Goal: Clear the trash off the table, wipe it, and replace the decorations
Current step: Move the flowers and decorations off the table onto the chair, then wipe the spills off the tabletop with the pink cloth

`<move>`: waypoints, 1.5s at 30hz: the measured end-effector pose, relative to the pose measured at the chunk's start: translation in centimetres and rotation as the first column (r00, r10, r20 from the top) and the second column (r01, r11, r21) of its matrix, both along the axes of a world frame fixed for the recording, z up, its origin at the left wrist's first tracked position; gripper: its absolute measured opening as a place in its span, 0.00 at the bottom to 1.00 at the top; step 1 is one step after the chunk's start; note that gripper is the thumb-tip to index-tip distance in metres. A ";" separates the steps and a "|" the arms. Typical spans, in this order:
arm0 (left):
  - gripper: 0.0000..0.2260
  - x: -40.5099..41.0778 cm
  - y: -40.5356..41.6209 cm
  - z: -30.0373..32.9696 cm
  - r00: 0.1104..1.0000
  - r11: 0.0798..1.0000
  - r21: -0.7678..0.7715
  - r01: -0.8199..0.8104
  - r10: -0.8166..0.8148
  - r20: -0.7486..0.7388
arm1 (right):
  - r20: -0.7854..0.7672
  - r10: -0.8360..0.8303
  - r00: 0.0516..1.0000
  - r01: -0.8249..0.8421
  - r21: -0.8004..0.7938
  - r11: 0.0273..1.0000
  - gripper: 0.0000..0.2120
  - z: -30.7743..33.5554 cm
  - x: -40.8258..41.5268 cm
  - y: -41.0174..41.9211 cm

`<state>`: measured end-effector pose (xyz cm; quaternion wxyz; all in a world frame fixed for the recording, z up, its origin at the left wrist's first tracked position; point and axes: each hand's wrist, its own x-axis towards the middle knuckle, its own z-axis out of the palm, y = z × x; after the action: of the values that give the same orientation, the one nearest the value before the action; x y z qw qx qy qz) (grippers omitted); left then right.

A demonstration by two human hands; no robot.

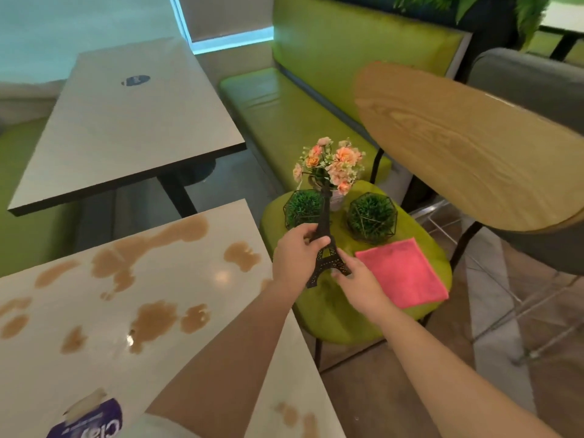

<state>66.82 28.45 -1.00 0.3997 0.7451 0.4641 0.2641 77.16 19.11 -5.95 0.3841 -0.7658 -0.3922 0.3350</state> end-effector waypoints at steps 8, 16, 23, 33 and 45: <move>0.08 2.8 0.5 -1.9 1.000 1.000 -0.013 -0.028 0.028 -0.011 | 0.163 -0.072 0.984 0.069 0.025 0.997 0.26 -2.0 2.3 -1.0; 0.17 3.1 0.0 -3.1 0.999 0.995 -0.089 -0.034 0.034 0.006 | 0.517 -0.128 0.847 0.232 -0.142 0.962 0.22 -3.3 5.0 -5.2; 0.21 2.3 -1.0 -4.7 0.996 0.987 -0.132 -0.089 0.090 -0.002 | 0.583 0.066 0.810 0.115 -0.268 0.957 0.17 -3.5 5.5 -6.6; 0.23 0.3 -7.2 -3.7 0.991 0.790 -0.612 -0.047 -0.039 -0.125 | 0.509 -0.172 0.844 0.253 -0.094 0.963 0.10 -0.1 2.3 -8.4; 0.12 -6.5 -13.1 -0.8 0.992 0.681 -0.732 0.018 0.079 0.097 | -0.032 -0.054 0.998 0.058 0.134 0.989 0.12 4.1 -10.5 -15.3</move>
<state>60.31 15.34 -1.83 0.6867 0.4981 0.5183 0.1081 66.69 3.84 -1.82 0.4496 -0.7440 -0.3867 0.3077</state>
